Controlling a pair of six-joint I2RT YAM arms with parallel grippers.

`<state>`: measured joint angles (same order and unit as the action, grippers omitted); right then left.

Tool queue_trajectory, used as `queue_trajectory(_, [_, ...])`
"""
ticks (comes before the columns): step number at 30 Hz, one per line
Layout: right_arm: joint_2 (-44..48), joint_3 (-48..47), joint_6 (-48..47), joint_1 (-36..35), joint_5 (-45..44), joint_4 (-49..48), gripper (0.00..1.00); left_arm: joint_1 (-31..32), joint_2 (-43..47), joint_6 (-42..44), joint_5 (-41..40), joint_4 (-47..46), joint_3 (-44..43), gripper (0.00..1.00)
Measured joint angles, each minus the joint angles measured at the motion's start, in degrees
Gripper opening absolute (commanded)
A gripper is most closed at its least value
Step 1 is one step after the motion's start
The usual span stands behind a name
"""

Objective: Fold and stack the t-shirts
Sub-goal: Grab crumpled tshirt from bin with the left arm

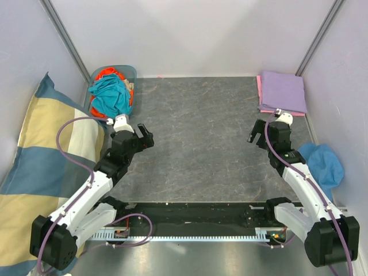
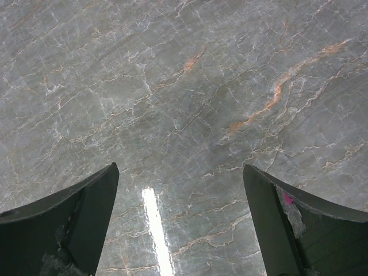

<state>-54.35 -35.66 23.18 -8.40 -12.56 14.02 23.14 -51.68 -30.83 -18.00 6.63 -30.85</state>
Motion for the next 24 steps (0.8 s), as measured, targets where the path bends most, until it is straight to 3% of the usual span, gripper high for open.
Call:
queue_trajectory(9, [-0.04, 0.02, 0.02, -0.11, 0.02, -0.04, 0.98, 0.15, 3.06, 0.94, 1.77, -6.91, 0.09, 1.00])
queue_trajectory(18, [0.76, 0.07, 0.15, -0.11, 0.24, 0.46, 0.98, -0.50, -19.89, 10.93, -6.03, -3.34, -32.54, 0.99])
queue_trajectory(21, [1.14, 0.07, 0.15, -0.13, 0.24, 0.68, 0.98, -3.02, -25.70, 13.68, -5.53, -1.66, -41.05, 0.93])
queue_trajectory(24, [1.14, 0.07, 0.17, -0.28, 0.24, 0.72, 0.98, -6.51, -31.32, 14.45, -5.22, 1.33, -48.37, 0.69])
